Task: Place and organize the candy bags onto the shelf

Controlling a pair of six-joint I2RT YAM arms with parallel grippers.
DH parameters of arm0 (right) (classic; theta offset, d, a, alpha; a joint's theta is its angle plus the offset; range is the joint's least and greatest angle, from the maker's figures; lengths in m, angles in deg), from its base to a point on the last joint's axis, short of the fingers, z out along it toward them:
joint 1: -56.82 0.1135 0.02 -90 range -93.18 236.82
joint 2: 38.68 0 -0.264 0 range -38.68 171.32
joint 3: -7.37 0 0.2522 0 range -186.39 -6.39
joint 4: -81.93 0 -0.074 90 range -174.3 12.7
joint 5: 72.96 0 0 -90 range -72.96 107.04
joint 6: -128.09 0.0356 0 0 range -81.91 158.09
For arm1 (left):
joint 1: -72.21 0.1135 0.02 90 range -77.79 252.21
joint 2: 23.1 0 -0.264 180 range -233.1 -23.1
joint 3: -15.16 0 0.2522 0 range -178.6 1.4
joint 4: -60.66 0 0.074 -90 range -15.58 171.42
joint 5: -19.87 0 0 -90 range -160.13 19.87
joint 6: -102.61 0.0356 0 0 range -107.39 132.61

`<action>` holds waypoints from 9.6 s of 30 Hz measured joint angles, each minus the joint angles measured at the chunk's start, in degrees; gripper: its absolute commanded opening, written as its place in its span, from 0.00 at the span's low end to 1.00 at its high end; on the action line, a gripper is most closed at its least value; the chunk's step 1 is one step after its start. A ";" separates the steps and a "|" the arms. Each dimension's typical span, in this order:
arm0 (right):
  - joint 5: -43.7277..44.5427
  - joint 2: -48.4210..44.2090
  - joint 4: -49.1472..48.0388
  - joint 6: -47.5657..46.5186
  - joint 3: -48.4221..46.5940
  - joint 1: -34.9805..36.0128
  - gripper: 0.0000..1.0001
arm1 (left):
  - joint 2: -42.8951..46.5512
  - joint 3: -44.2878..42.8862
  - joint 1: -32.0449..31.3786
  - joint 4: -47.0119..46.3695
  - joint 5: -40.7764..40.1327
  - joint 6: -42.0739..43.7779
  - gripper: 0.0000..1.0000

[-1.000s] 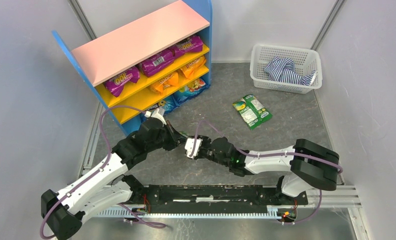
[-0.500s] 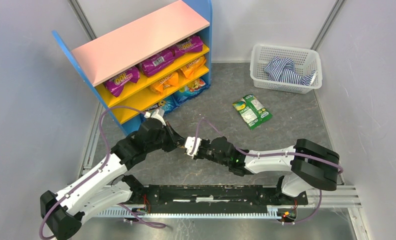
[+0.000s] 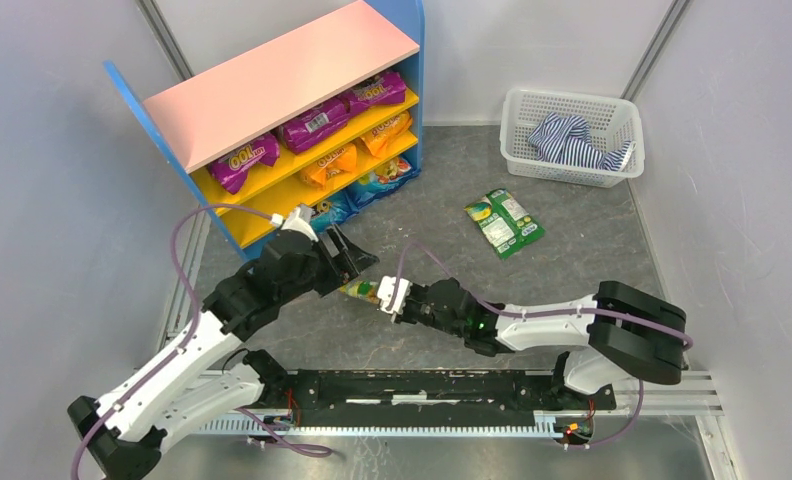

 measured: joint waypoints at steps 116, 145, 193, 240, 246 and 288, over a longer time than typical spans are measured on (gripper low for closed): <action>-13.14 28.20 16.92 12.92 -87.54 -32.24 0.85 | 16.35 -7.58 0.00 22.88 -13.99 22.91 1.00; -1.79 44.89 13.92 3.32 -99.08 -28.39 0.34 | 15.17 -7.58 0.00 22.88 -13.97 22.91 1.00; -8.83 24.74 11.47 70.55 -67.71 -37.79 0.43 | 15.08 -7.58 0.00 22.86 -13.49 22.95 1.00; -4.37 29.03 8.48 68.00 -72.70 -36.70 0.60 | 14.99 -7.58 0.00 22.86 -13.46 22.95 1.00; -7.26 20.85 10.29 61.96 -61.42 -36.74 0.71 | 14.19 -7.58 0.00 22.84 -13.46 23.26 1.00; -1.60 11.58 38.16 30.91 -21.14 -52.28 0.95 | 24.20 -1.42 0.00 9.94 -15.80 29.07 1.00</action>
